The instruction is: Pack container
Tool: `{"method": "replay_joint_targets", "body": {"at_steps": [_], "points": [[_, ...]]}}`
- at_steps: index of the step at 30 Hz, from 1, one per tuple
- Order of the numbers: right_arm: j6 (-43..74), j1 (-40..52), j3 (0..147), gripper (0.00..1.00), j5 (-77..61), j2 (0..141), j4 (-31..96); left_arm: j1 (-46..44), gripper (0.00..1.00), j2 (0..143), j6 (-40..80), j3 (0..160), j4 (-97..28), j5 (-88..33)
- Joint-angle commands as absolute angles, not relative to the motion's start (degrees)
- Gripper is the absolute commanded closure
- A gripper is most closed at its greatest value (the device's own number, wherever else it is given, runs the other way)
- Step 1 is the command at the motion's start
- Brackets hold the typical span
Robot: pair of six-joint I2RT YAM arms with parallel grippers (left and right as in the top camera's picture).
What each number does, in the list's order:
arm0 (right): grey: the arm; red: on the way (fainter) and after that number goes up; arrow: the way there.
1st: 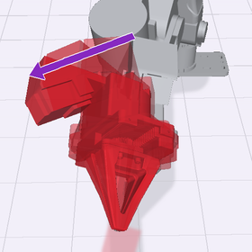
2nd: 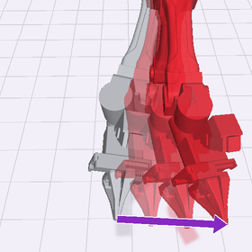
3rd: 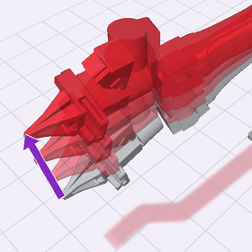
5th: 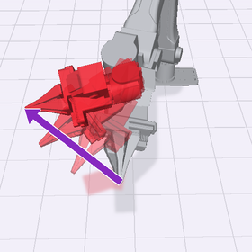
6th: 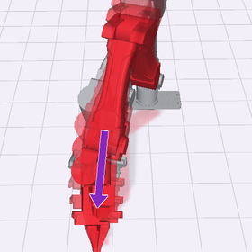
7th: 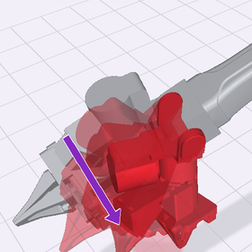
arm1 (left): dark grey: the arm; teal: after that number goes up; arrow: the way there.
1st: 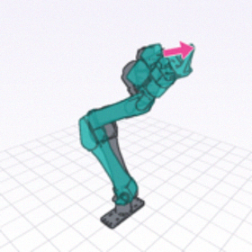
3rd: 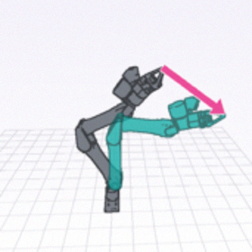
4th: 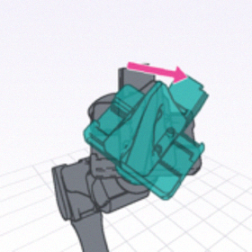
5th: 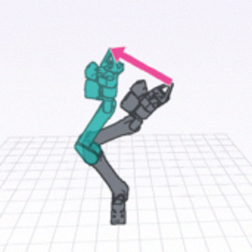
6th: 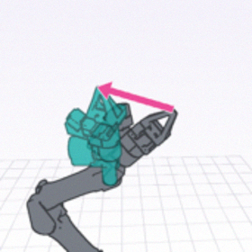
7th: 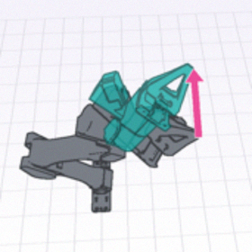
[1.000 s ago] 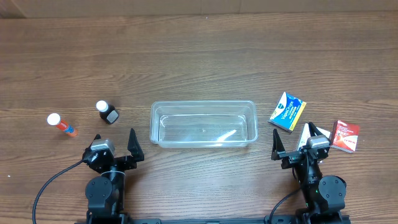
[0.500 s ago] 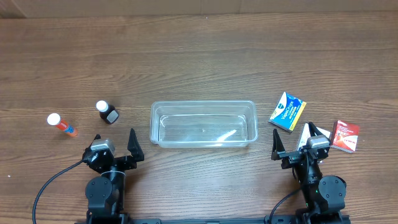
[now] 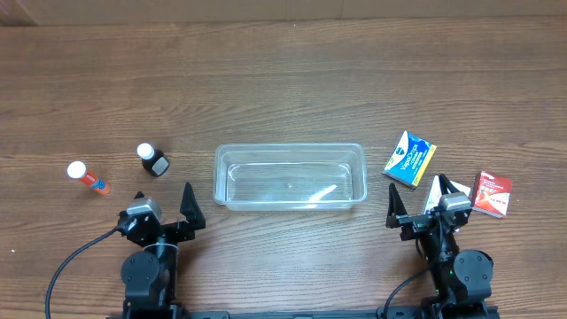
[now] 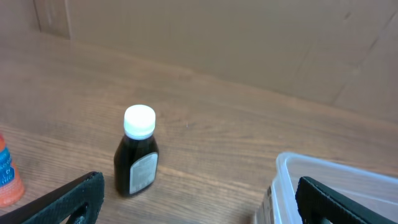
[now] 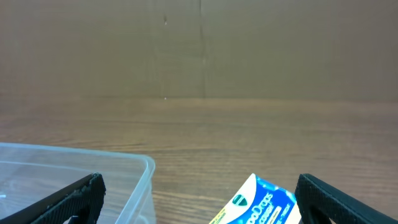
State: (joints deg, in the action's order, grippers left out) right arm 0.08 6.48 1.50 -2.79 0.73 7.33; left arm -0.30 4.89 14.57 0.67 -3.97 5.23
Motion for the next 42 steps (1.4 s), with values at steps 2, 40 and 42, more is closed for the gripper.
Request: {"method": "replay_joint_targets", "body": {"at_steps": [2, 40, 42], "points": [[2.20, 6.63, 6.11, 0.00, -3.07, 2.55, 8.40, -0.45, 0.00, 6.33, 16.67, 11.70, -10.15, 5.96], [6.22, 6.63, 68.16, 0.00, -3.07, 63.99, 56.23, 8.10, 0.00, 93.84, -2.85, 87.33, -62.37, 0.58], [6.22, 6.63, 68.16, 0.00, -3.07, 64.31, 56.31, 8.56, 0.00, 96.09, -2.83, 87.33, -61.28, 0.27]]}}
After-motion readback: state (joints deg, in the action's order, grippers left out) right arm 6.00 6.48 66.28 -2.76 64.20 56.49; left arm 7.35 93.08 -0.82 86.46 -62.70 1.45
